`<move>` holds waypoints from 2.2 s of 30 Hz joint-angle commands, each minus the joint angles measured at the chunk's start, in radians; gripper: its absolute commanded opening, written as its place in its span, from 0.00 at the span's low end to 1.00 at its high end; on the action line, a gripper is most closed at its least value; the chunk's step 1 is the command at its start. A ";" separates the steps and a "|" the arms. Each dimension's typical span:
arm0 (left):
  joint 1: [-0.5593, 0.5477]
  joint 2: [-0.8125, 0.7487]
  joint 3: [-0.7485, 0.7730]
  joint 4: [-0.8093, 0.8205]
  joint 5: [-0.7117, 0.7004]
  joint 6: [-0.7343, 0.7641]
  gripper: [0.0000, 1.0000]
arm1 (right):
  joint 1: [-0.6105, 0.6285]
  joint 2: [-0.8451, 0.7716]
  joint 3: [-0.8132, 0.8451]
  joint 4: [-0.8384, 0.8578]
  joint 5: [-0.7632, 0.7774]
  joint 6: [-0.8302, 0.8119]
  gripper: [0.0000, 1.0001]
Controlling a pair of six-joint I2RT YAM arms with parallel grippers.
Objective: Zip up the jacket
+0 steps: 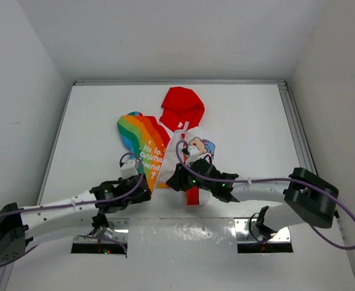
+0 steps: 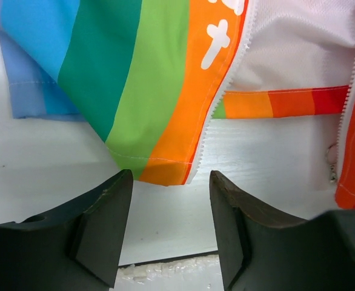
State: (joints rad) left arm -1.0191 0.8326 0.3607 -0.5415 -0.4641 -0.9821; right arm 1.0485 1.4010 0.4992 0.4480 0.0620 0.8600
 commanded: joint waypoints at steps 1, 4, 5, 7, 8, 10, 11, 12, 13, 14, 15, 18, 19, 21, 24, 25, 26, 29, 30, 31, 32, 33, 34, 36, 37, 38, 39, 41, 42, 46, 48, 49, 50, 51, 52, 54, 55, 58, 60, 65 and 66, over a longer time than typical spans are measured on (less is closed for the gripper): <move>0.013 -0.021 -0.009 -0.040 0.013 -0.090 0.51 | -0.005 -0.027 -0.001 -0.017 0.015 -0.041 0.34; 0.013 -0.039 -0.026 0.004 0.009 -0.099 0.51 | -0.005 -0.028 0.001 -0.019 0.013 -0.049 0.34; 0.013 -0.032 -0.026 0.015 0.001 -0.098 0.51 | -0.005 -0.030 0.004 -0.015 0.010 -0.050 0.34; 0.013 0.019 -0.006 0.025 -0.004 -0.095 0.51 | -0.004 -0.036 0.004 -0.020 0.002 -0.056 0.34; 0.013 0.042 0.004 0.017 -0.005 -0.098 0.51 | -0.005 -0.040 0.002 -0.035 0.004 -0.061 0.34; 0.013 0.075 0.021 0.003 -0.005 -0.098 0.50 | -0.005 -0.060 -0.001 -0.054 0.018 -0.064 0.35; 0.014 0.079 0.023 0.005 -0.002 -0.104 0.50 | -0.004 -0.069 -0.005 -0.067 0.021 -0.070 0.35; 0.013 0.080 0.021 0.012 0.008 -0.107 0.50 | -0.004 -0.079 -0.007 -0.074 0.025 -0.076 0.35; 0.013 0.082 0.020 0.021 0.015 -0.109 0.49 | -0.004 -0.101 -0.011 -0.084 0.030 -0.079 0.35; 0.013 0.089 0.012 0.053 0.030 -0.118 0.46 | -0.005 -0.115 -0.014 -0.103 0.041 -0.085 0.35; 0.013 0.098 0.009 0.066 0.028 -0.124 0.44 | -0.005 -0.129 -0.017 -0.110 0.047 -0.088 0.35; 0.013 0.129 0.008 0.092 0.001 -0.161 0.39 | -0.005 -0.187 -0.033 -0.141 0.061 -0.104 0.35; 0.013 0.129 0.000 0.106 -0.008 -0.177 0.37 | -0.004 -0.200 -0.036 -0.149 0.061 -0.110 0.35; 0.014 0.131 -0.034 0.162 -0.024 -0.196 0.32 | -0.004 -0.227 -0.040 -0.166 0.049 -0.113 0.35; 0.014 0.148 -0.072 0.225 -0.025 -0.236 0.30 | -0.005 -0.253 -0.054 -0.181 0.032 -0.113 0.36; 0.014 0.155 -0.078 0.235 -0.027 -0.245 0.29 | -0.005 -0.260 -0.057 -0.184 0.030 -0.113 0.36; 0.014 0.158 -0.083 0.247 -0.034 -0.247 0.27 | -0.004 -0.263 -0.060 -0.187 0.029 -0.115 0.36; 0.014 0.132 -0.092 0.281 -0.044 -0.236 0.09 | -0.004 -0.257 -0.060 -0.195 0.012 -0.107 0.36; 0.014 0.122 -0.091 0.284 -0.048 -0.234 0.00 | -0.004 -0.237 -0.048 -0.198 -0.014 -0.102 0.36; 0.014 0.109 -0.088 0.287 -0.056 -0.222 0.00 | -0.005 -0.226 -0.042 -0.198 -0.024 -0.090 0.35; 0.014 0.079 -0.082 0.308 -0.061 -0.211 0.00 | -0.004 -0.215 -0.034 -0.193 -0.039 -0.079 0.31; 0.014 0.060 -0.078 0.320 -0.064 -0.201 0.00 | -0.004 -0.203 -0.027 -0.190 -0.050 -0.064 0.15; 0.014 0.019 -0.074 0.359 -0.068 -0.172 0.00 | -0.004 -0.182 -0.013 -0.184 -0.048 -0.027 0.09; 0.014 -0.022 -0.069 0.390 -0.070 -0.139 0.00 | -0.004 -0.151 -0.001 -0.151 -0.041 0.002 0.02; 0.014 -0.045 -0.068 0.423 -0.071 -0.127 0.00 | -0.004 -0.142 0.010 -0.135 -0.041 0.028 0.02; 0.014 -0.091 -0.069 0.445 -0.074 -0.110 0.00 | -0.004 -0.135 0.019 -0.124 -0.039 0.033 0.03; 0.014 -0.114 -0.071 0.468 -0.079 -0.096 0.00 | -0.004 -0.128 0.028 -0.109 -0.036 0.039 0.05; 0.014 -0.173 -0.075 0.528 -0.093 -0.049 0.00 | -0.004 -0.114 0.055 -0.088 -0.022 0.044 0.24; 0.014 -0.191 -0.075 0.572 -0.097 -0.031 0.00 | -0.004 -0.109 0.076 -0.086 -0.011 0.042 0.30; 0.014 -0.283 -0.106 0.713 -0.120 0.071 0.00 | -0.015 -0.105 0.111 -0.049 0.033 0.043 0.55; 0.014 -0.315 -0.134 0.770 -0.123 0.103 0.00 | -0.030 -0.102 0.113 -0.025 0.036 0.089 0.57; 0.014 -0.343 -0.152 0.813 -0.125 0.114 0.00 | -0.044 -0.103 0.104 0.022 0.038 0.109 0.58; 0.014 -0.354 -0.158 0.827 -0.123 0.126 0.00 | -0.050 -0.103 0.092 0.059 0.039 0.131 0.60; 0.014 -0.363 -0.166 0.837 -0.123 0.135 0.00 | -0.064 -0.102 0.063 0.093 0.036 0.178 0.60; 0.014 -0.380 -0.170 0.842 -0.125 0.140 0.00 | -0.070 -0.100 0.043 0.186 0.030 0.198 0.60; 0.014 -0.400 -0.184 0.841 -0.123 0.149 0.00 | -0.077 -0.089 0.004 0.303 0.001 0.237 0.58; 0.014 -0.418 -0.186 0.836 -0.125 0.149 0.00 | -0.079 -0.085 0.002 0.314 -0.005 0.240 0.57; 0.014 -0.454 -0.200 0.831 -0.120 0.149 0.00 | -0.079 -0.068 0.019 0.348 -0.050 0.225 0.55; 0.014 -0.461 -0.204 0.839 -0.114 0.151 0.00 | -0.079 -0.057 0.025 0.371 -0.059 0.231 0.53; 0.014 -0.460 -0.226 0.860 -0.097 0.142 0.00 | -0.079 -0.014 0.053 0.457 -0.134 0.231 0.49; 0.014 -0.457 -0.229 0.868 -0.096 0.140 0.00 | -0.081 -0.011 0.052 0.472 -0.140 0.235 0.48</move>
State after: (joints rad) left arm -1.0138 0.3790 0.1471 0.2588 -0.5774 -0.8463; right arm 0.9699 1.3777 0.5121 0.7860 -0.0219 1.0801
